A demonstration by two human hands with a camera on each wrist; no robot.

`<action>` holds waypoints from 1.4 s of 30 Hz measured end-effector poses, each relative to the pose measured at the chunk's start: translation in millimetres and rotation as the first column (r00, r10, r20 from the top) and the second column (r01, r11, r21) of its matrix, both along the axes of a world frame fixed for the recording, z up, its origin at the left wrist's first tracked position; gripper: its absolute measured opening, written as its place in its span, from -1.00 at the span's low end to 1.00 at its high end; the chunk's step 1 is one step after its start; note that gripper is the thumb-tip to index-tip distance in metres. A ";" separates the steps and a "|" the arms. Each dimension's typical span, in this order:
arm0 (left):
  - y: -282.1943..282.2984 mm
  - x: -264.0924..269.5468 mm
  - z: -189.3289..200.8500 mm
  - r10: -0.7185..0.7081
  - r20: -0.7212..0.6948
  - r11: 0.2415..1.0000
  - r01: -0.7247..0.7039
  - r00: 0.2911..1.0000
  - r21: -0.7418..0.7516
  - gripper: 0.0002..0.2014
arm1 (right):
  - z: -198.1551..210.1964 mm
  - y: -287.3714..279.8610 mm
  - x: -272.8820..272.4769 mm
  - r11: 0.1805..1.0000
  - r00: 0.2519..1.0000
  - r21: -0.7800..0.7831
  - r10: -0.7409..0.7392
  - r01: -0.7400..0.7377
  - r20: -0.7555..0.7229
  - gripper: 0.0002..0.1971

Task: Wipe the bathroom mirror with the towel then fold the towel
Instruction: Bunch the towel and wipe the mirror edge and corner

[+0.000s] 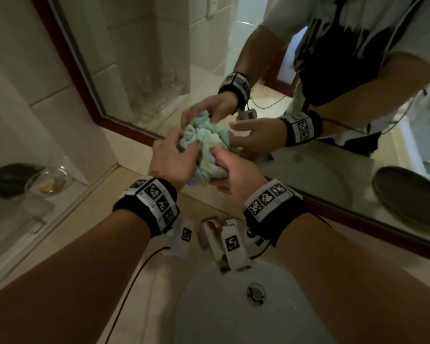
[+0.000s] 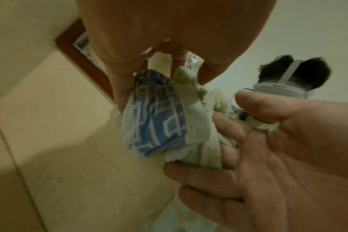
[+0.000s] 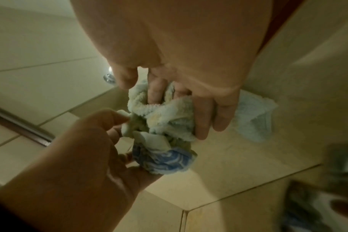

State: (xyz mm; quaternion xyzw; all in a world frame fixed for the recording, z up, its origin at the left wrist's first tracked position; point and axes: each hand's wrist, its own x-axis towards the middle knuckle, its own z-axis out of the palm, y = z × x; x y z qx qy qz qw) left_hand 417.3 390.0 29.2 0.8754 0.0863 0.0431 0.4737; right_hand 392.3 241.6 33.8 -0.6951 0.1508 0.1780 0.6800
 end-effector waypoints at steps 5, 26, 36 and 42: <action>-80.3 -26.6 0.3 -0.069 0.005 0.997 0.069 0.998 -0.035 -0.61 | -0.5 -74.4 -47.2 0.990 0.995 0.103 -0.095 0.094 0.011 -0.85; -461.5 -222.0 -34.4 -0.192 -0.219 0.975 0.162 0.957 -0.150 -0.69 | -27.8 -426.8 -262.3 0.852 0.835 0.110 -0.523 0.511 0.171 -0.75; -675.8 -332.4 -32.0 -0.431 -0.347 0.894 0.344 0.833 -0.285 -0.61 | -24.5 -608.7 -382.6 0.732 0.720 -0.019 -0.665 0.681 0.199 -0.55; -711.6 -345.9 -39.9 -0.592 -0.295 0.800 0.503 0.750 -0.327 -0.57 | -30.2 -652.4 -408.5 0.703 0.698 0.008 -0.708 0.711 0.106 -0.50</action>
